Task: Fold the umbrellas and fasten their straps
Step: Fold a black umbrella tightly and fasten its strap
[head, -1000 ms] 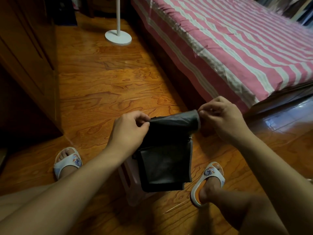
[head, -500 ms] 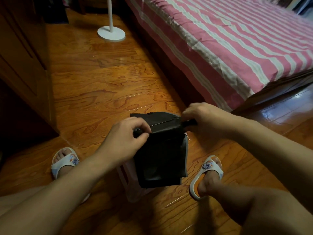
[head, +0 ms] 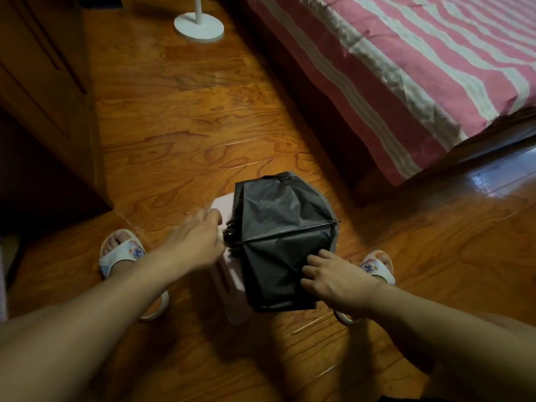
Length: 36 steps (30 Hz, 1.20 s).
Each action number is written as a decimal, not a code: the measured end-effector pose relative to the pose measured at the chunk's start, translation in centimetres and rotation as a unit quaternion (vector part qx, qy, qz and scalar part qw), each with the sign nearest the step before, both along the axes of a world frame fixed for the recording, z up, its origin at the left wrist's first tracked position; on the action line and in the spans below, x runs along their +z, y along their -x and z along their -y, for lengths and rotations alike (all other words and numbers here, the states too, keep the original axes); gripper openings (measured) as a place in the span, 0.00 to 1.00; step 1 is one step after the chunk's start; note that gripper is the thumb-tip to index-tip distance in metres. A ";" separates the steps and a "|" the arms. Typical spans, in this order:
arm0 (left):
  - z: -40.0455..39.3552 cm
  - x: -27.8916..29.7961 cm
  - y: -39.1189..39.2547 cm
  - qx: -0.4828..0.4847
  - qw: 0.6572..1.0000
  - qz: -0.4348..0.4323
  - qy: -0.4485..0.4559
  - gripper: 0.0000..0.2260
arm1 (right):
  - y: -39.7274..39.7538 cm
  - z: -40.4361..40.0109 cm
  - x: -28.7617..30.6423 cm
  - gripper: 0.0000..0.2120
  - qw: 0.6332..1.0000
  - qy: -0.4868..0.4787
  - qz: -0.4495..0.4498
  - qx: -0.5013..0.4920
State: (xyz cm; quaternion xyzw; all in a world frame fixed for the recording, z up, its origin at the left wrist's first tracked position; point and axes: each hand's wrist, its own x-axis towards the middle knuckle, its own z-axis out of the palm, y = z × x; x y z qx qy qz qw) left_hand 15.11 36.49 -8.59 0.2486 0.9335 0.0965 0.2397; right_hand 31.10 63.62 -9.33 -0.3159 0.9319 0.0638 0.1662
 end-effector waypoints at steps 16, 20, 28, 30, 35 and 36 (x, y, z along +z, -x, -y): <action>1.9 0.8 -0.1 -0.111 0.970 -0.193 -0.098 0.18 | 10.0 -2.4 8.2 0.35 0.816 0.260 0.150 -0.494; 2.4 5.2 1.1 -0.103 0.942 -0.283 -0.145 0.14 | 9.9 -2.9 12.3 0.31 0.794 0.343 0.106 -0.491; 2.0 13.4 4.6 0.035 0.858 -0.482 -0.174 0.15 | 11.7 -1.1 21.5 0.27 0.790 0.445 -0.033 -0.421; 1.5 11.9 4.9 0.040 0.869 -0.465 -0.161 0.15 | 11.5 -0.4 20.4 0.29 0.797 0.430 -0.035 -0.423; 1.4 1.5 2.5 0.007 0.962 -0.249 -0.110 0.17 | 6.7 0.3 9.7 0.38 0.770 0.378 0.121 -0.499; 1.5 -0.7 1.3 0.003 0.977 -0.194 -0.088 0.19 | 5.2 0.5 7.7 0.37 0.756 0.372 0.167 -0.512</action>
